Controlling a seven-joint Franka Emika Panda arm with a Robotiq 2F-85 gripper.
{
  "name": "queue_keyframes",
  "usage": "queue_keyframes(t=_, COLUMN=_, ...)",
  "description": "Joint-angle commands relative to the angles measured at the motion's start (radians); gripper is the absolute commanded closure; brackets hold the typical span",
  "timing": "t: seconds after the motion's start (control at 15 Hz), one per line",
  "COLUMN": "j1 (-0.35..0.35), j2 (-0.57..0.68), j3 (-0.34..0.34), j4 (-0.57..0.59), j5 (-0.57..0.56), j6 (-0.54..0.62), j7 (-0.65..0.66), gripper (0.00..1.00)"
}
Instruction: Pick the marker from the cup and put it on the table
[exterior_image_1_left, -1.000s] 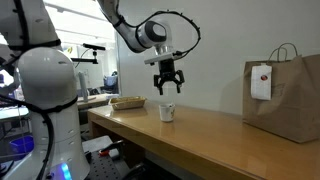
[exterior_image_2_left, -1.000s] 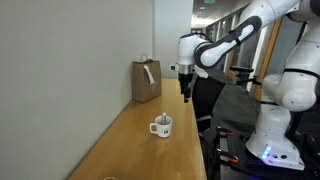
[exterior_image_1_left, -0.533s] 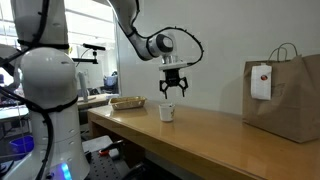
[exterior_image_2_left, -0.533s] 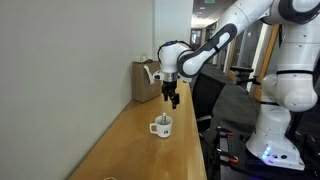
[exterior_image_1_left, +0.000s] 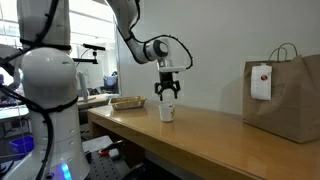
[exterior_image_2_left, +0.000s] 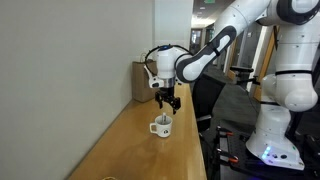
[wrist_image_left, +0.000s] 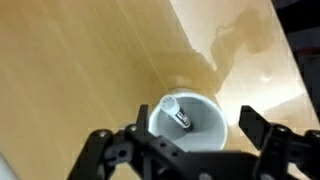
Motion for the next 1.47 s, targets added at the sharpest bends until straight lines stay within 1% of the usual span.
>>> queue_keyframes(t=0.0, j1=-0.001, j2=-0.008, j3=0.015, j4=-0.008, j5=-0.031, j6=0.015, j7=-0.164, gripper=0.13)
queue_keyframes(t=0.07, j1=0.0, j2=-0.004, j3=0.018, j4=-0.007, j5=-0.031, j6=0.016, j7=-0.214, gripper=0.15)
queue_keyframes(t=0.13, j1=0.0, j2=-0.005, j3=0.022, j4=-0.009, j5=-0.021, j6=0.021, j7=-0.271, gripper=0.2)
queue_keyframes(t=0.2, j1=0.001, j2=-0.002, j3=0.024, j4=-0.009, j5=-0.019, j6=0.026, j7=-0.315, gripper=0.19)
queue_keyframes(t=0.27, j1=0.003, j2=0.002, j3=0.027, j4=-0.009, j5=-0.012, j6=0.03, j7=-0.352, gripper=0.22)
queue_keyframes(t=0.33, j1=0.005, j2=0.004, j3=0.028, j4=-0.01, j5=-0.014, j6=0.039, j7=-0.377, gripper=0.22)
queue_keyframes(t=0.4, j1=0.007, j2=0.01, j3=0.03, j4=-0.008, j5=-0.013, j6=0.042, j7=-0.395, gripper=0.26)
queue_keyframes(t=0.47, j1=0.008, j2=0.014, j3=0.031, j4=-0.007, j5=-0.01, j6=0.049, j7=-0.414, gripper=0.24)
queue_keyframes(t=0.53, j1=0.009, j2=0.022, j3=0.033, j4=-0.005, j5=-0.01, j6=0.055, j7=-0.424, gripper=0.27)
queue_keyframes(t=0.6, j1=0.008, j2=0.031, j3=0.036, j4=0.0, j5=-0.006, j6=0.059, j7=-0.437, gripper=0.28)
queue_keyframes(t=0.67, j1=0.006, j2=0.041, j3=0.037, j4=0.002, j5=-0.004, j6=0.066, j7=-0.446, gripper=0.32)
queue_keyframes(t=0.73, j1=0.005, j2=0.051, j3=0.038, j4=0.005, j5=-0.002, j6=0.067, j7=-0.452, gripper=0.31)
queue_keyframes(t=0.8, j1=0.003, j2=0.061, j3=0.039, j4=0.009, j5=-0.001, j6=0.068, j7=-0.46, gripper=0.33)
queue_keyframes(t=0.87, j1=0.002, j2=0.072, j3=0.039, j4=0.014, j5=-0.002, j6=0.067, j7=-0.465, gripper=0.33)
queue_keyframes(t=0.93, j1=0.0, j2=0.081, j3=0.04, j4=0.017, j5=0.0, j6=0.068, j7=-0.469, gripper=0.36)
queue_keyframes(t=1.0, j1=-0.002, j2=0.09, j3=0.041, j4=0.019, j5=-0.002, j6=0.073, j7=-0.474, gripper=0.36)
queue_keyframes(t=1.07, j1=-0.004, j2=0.1, j3=0.041, j4=0.024, j5=-0.003, j6=0.075, j7=-0.485, gripper=0.4)
queue_keyframes(t=1.13, j1=-0.006, j2=0.109, j3=0.041, j4=0.029, j5=-0.004, j6=0.08, j7=-0.487, gripper=0.38)
queue_keyframes(t=1.2, j1=-0.008, j2=0.114, j3=0.04, j4=0.033, j5=-0.007, j6=0.084, j7=-0.495, gripper=0.41)
queue_keyframes(t=1.4, j1=-0.015, j2=0.127, j3=0.039, j4=0.044, j5=-0.009, j6=0.087, j7=-0.509, gripper=0.44)
